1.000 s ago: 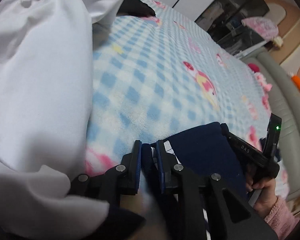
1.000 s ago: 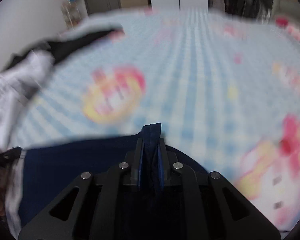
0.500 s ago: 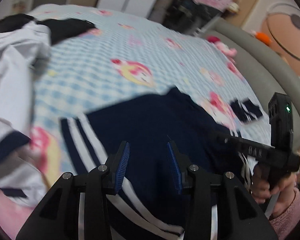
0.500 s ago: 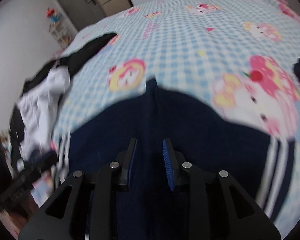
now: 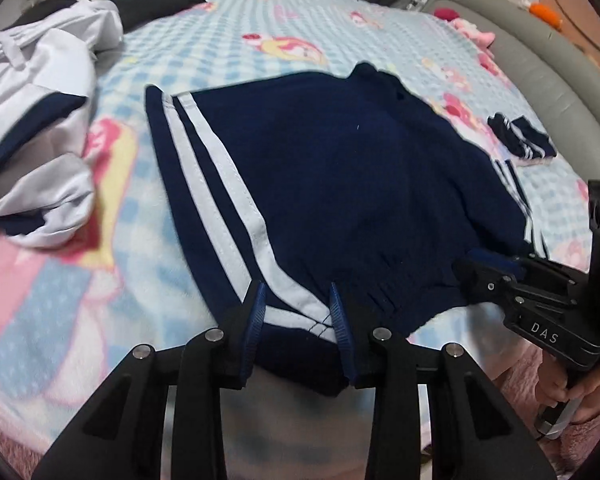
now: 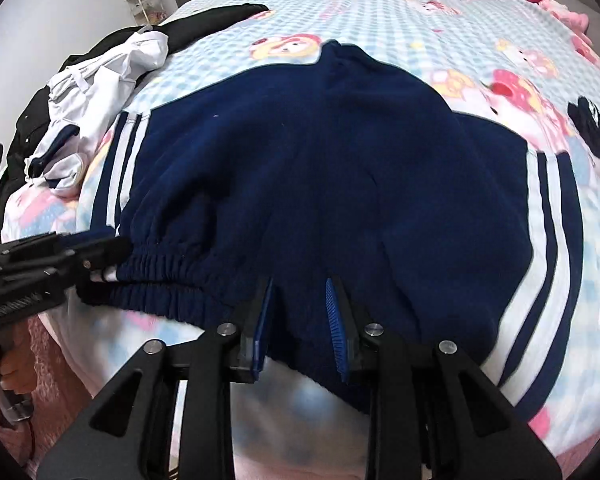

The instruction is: Fold clothes

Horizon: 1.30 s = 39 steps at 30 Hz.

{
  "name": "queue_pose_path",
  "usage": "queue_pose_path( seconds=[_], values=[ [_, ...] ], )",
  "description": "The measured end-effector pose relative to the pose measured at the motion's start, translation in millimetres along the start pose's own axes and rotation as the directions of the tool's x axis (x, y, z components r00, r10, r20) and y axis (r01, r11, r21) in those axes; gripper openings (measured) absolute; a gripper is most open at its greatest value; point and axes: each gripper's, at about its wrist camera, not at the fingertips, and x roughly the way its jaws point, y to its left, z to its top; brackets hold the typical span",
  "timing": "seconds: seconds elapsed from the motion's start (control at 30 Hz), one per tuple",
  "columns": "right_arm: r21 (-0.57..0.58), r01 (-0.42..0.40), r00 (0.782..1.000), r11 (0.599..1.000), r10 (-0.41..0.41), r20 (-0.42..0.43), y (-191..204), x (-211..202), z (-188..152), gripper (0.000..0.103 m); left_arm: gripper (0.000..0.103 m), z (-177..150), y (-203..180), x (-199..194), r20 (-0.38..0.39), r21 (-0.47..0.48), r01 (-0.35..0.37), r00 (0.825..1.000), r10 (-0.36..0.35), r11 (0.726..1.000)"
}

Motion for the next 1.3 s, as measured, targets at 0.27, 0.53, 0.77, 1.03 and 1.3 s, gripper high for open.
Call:
queue_pose_path(
  seconds=[0.27,0.53,0.77,1.03,1.3],
  values=[
    [0.02,-0.038,0.994,0.999,0.035,0.101,-22.4,-40.0,-21.4,0.03,0.034,-1.7,-19.0,-30.5,0.145,0.081,0.05,0.988,-0.061,0.996],
    [0.001,-0.053,0.998,0.999,0.053,0.026,-8.5,-39.2,-26.7,0.034,0.045,-3.3,-61.1,11.0,0.038,0.209,-0.069,0.997,0.062,0.975],
    [-0.038,0.027,0.999,0.999,-0.027,0.019,-0.4,-28.6,-36.2,0.04,0.047,1.1,-70.9,23.3,0.031,0.255,-0.117,0.993,0.113,0.96],
    [0.053,-0.03,0.995,0.998,0.025,0.098,-3.3,-49.2,-23.1,0.05,0.012,-1.1,-74.1,-3.6,0.099,0.274,-0.105,0.992,0.081,0.956],
    [0.091,0.075,0.997,0.993,-0.076,0.005,-16.5,-26.0,-27.0,0.051,0.019,-16.2,-55.2,-9.0,0.028,0.224,-0.005,1.0,-0.001,0.975]
  ],
)
